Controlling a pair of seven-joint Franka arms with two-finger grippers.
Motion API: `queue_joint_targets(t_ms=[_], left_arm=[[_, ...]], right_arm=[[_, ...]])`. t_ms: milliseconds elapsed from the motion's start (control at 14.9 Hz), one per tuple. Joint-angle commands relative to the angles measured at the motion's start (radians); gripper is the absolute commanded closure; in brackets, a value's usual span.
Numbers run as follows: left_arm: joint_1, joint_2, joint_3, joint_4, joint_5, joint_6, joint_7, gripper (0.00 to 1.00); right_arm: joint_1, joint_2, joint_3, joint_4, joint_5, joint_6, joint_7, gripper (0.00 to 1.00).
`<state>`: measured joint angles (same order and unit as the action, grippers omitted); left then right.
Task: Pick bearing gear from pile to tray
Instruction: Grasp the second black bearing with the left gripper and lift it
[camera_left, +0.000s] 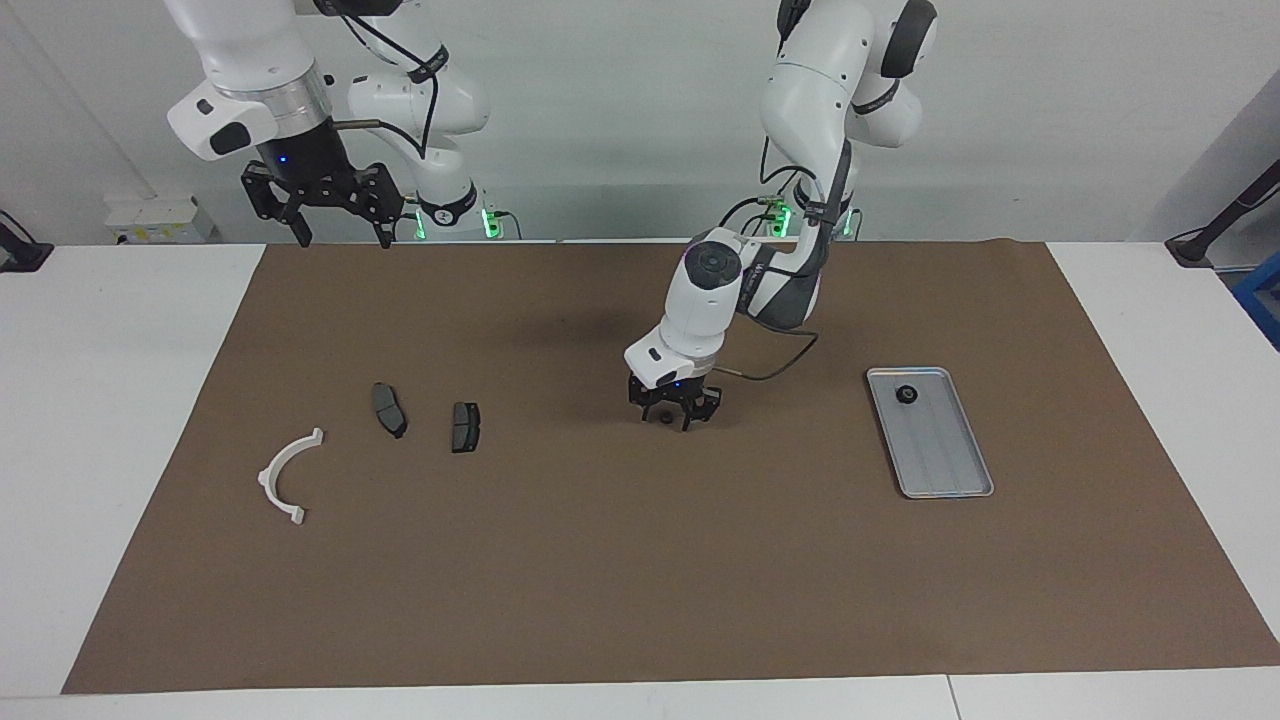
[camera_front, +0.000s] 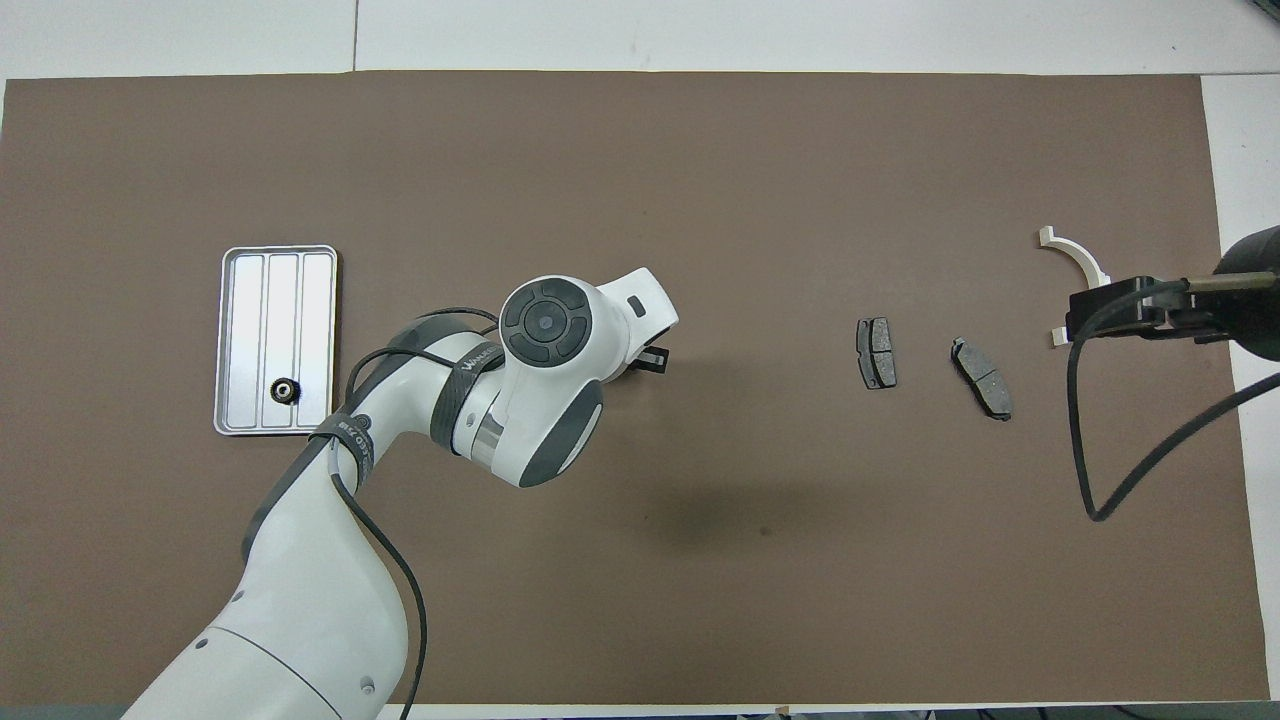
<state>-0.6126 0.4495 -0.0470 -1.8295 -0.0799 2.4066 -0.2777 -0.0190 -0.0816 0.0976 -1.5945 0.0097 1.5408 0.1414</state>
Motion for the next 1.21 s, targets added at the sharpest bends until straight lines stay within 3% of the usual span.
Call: queue_joint_targets(t_ms=[0, 1143], left_arm=[[-0.015, 0.018, 0.016, 0.029, -0.008, -0.027, -0.012, 0.3], [-0.033, 0.006, 0.016, -0.004, -0.006, -0.052, -0.012, 0.31]], right_arm=[[-0.01, -0.009, 0.002, -0.016, 0.029, 0.021, 0.02, 0.0], [-0.003, -0.013, 0.001, -0.019, -0.013, 0.005, 0.009, 0.0]])
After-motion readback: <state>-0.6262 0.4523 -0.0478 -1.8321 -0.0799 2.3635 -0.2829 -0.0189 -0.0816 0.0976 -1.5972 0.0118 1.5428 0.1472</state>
